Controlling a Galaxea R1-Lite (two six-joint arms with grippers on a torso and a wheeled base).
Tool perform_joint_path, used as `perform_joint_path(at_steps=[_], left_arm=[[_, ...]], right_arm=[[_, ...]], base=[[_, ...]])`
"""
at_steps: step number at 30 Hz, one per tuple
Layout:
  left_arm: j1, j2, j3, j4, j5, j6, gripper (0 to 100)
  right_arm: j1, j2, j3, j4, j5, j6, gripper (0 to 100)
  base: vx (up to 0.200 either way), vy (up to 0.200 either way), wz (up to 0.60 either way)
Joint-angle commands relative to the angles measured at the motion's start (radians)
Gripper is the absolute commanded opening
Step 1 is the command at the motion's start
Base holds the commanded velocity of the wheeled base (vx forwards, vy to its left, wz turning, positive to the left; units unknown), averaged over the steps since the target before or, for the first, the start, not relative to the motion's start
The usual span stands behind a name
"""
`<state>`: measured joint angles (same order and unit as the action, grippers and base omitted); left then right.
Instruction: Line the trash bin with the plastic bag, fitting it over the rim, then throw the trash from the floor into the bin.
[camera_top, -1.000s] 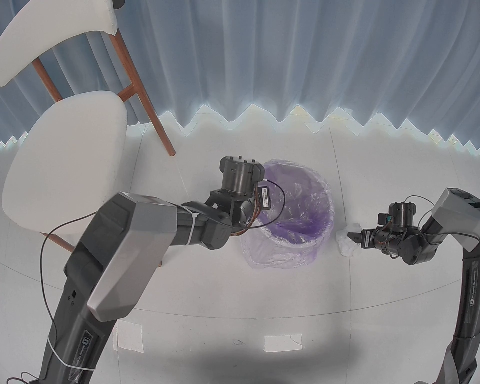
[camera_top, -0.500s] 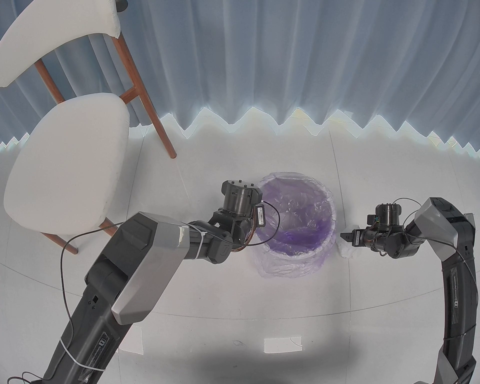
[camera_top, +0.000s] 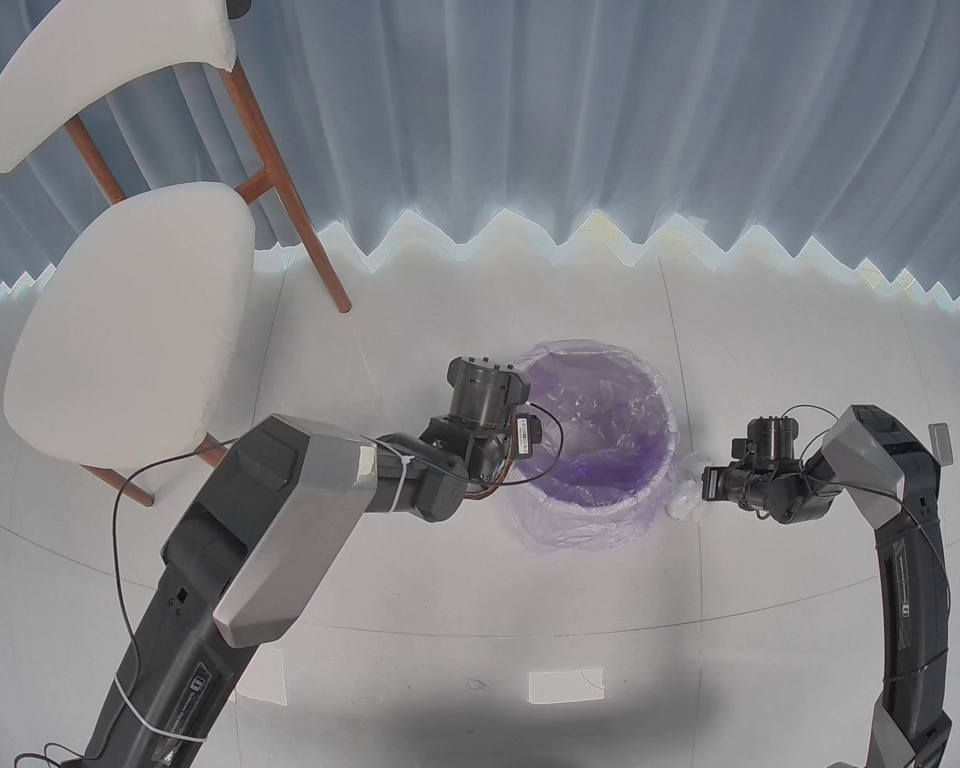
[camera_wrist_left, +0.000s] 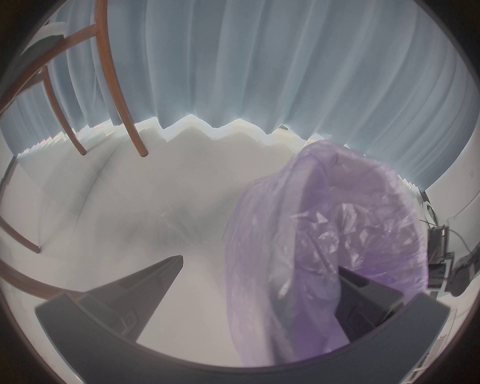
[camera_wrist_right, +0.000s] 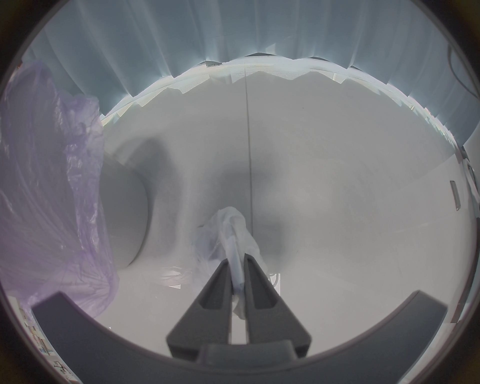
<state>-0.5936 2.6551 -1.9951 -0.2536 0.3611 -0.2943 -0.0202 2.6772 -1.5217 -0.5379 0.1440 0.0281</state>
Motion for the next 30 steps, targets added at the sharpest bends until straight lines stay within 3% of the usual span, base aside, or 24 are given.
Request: perform_joint_path(at_steps=[1, 8, 13, 18, 19, 20, 22, 23, 24, 26, 28, 29, 30], left_arm=[[-0.031, -0.127, -0.005, 0.011, 0.001, 0.001, 100], [-0.058, -0.196, -0.005, 0.070, -0.002, 0.001, 100], [-0.078, -0.296, -0.005, 0.185, 0.004, -0.005, 100], [-0.097, -0.489, -0.005, 0.438, 0.056, -0.006, 100], [-0.109, -0.572, -0.005, 0.551, 0.056, -0.009, 100], [-0.110, -0.580, -0.005, 0.562, 0.056, -0.009, 100], [-0.129, -0.722, -0.005, 0.798, 0.056, -0.020, 100], [-0.129, -0.722, -0.005, 0.798, 0.056, -0.020, 100], [-0.130, -0.824, -0.005, 0.972, 0.058, -0.020, 100], [-0.129, -0.926, -0.005, 1.110, 0.056, -0.020, 100], [-0.126, -0.982, -0.005, 1.149, 0.053, -0.023, 100], [-0.117, -1.061, 0.127, 1.136, 0.049, -0.026, 100], [-0.110, -1.103, 0.211, 1.113, 0.049, -0.026, 100]], right_arm=[[-0.010, -0.023, 0.003, 0.001, -0.003, 0.001, 0], [-0.023, -0.056, 0.015, -0.004, -0.012, 0.003, 0], [-0.047, -0.185, 0.130, -0.005, -0.012, 0.006, 0], [-0.075, -0.501, 0.313, 0.009, -0.001, 0.027, 0], [-0.073, -0.634, 0.380, 0.035, 0.020, 0.046, 0], [-0.073, -0.645, 0.387, 0.038, 0.023, 0.047, 0], [-0.060, -0.864, 0.457, 0.180, 0.092, 0.075, 0], [-0.060, -0.864, 0.457, 0.180, 0.092, 0.075, 0], [-0.017, -1.002, 0.486, 0.297, 0.138, 0.099, 0], [0.042, -1.106, 0.495, 0.383, 0.152, 0.133, 0], [0.077, -1.151, 0.494, 0.409, 0.154, 0.151, 0], [0.155, -1.192, 0.499, 0.406, 0.154, 0.171, 0], [0.186, -1.206, 0.499, 0.406, 0.154, 0.174, 0]], base=[[0.000, 0.000, 0.00], [0.000, 0.000, 0.00], [0.000, 0.000, 0.00], [0.000, 0.000, 0.00], [0.000, 0.000, 0.00], [0.000, 0.000, 0.00], [0.000, 0.000, 0.00], [0.000, 0.000, 0.00], [0.000, 0.000, 0.00], [0.000, 0.000, 0.00], [0.000, 0.000, 0.00], [0.000, 0.000, 0.00], [0.000, 0.000, 0.00]])
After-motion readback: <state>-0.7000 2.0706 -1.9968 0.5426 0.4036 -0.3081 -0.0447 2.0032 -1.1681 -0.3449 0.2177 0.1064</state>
